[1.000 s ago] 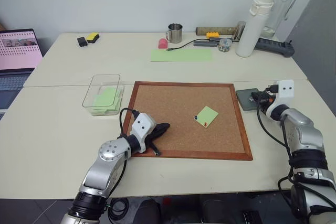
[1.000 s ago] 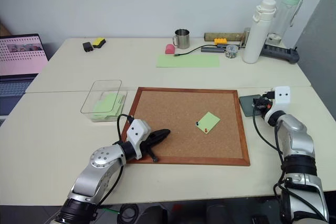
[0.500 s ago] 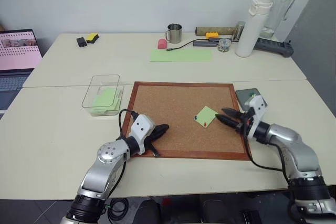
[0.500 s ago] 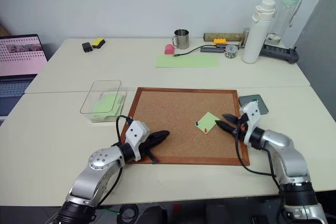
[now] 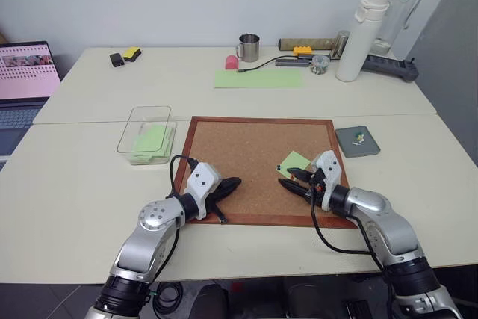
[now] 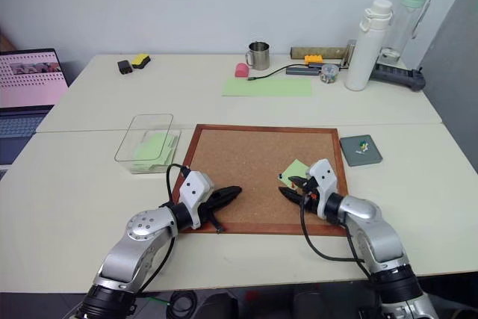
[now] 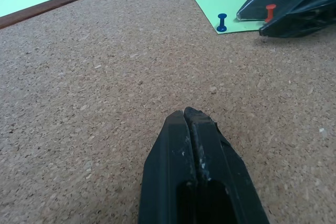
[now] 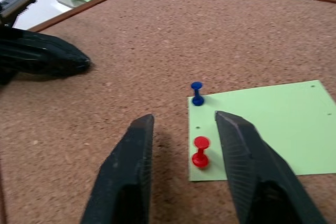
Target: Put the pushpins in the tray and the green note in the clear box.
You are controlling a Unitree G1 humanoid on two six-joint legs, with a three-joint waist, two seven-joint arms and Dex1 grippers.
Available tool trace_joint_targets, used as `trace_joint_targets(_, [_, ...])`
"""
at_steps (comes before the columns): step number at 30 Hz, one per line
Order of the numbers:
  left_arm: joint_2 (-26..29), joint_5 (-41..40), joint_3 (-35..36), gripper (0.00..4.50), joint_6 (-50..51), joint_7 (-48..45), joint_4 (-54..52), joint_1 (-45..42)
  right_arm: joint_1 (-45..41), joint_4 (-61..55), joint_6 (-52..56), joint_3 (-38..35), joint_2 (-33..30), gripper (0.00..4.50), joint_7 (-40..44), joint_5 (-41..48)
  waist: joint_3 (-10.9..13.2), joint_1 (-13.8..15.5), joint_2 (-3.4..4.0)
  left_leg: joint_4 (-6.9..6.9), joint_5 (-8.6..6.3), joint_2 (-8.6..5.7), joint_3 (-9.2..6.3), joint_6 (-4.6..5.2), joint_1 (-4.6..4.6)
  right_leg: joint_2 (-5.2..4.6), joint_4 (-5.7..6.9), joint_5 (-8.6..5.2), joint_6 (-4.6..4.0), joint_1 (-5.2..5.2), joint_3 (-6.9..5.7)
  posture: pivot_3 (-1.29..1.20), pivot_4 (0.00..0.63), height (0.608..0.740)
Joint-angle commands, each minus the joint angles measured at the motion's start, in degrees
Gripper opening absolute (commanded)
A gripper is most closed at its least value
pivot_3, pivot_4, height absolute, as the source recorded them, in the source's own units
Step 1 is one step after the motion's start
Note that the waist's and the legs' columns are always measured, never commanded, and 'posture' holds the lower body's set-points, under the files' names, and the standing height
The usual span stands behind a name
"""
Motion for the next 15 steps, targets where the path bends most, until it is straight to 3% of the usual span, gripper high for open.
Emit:
trace_joint_targets(1, [0.8,0.6,-0.3,0.00,0.9,0.4,-1.2,1.9,0.6,-0.7,-0.2,-1.3,0.3,0.86,-0.3,0.4,0.0,0.0,0.00,0.00,0.00,0.00,0.00,0.00,0.00,0.00,0.00,0.00,0.00,0.00,0.01,0.00,0.150,0.740])
trace_joint_targets(5, [0.5,0.6,-0.5,0.00,1.1,0.7,-1.8,2.5,1.3,-2.2,0.3,-2.4,0.6,0.05,-0.5,1.9,0.0,0.0,0.00,0.00,0.00,0.00,-0.01,0.00,-0.01,0.00,-0.01,0.00,0.00,0.00,0.00,0.00,0.150,0.740])
trace_joint_targets(15, [0.6,0.4,-0.6,0.00,1.3,0.8,-0.9,1.3,1.8,-12.5,3.8,-7.6,1.4,0.05,-2.9,8.5,0.0,0.1,-0.01,0.00,0.00,0.00,-0.02,0.00,-0.04,0.00,-0.02,0.00,0.00,0.00,-0.02,0.00,0.150,0.740])
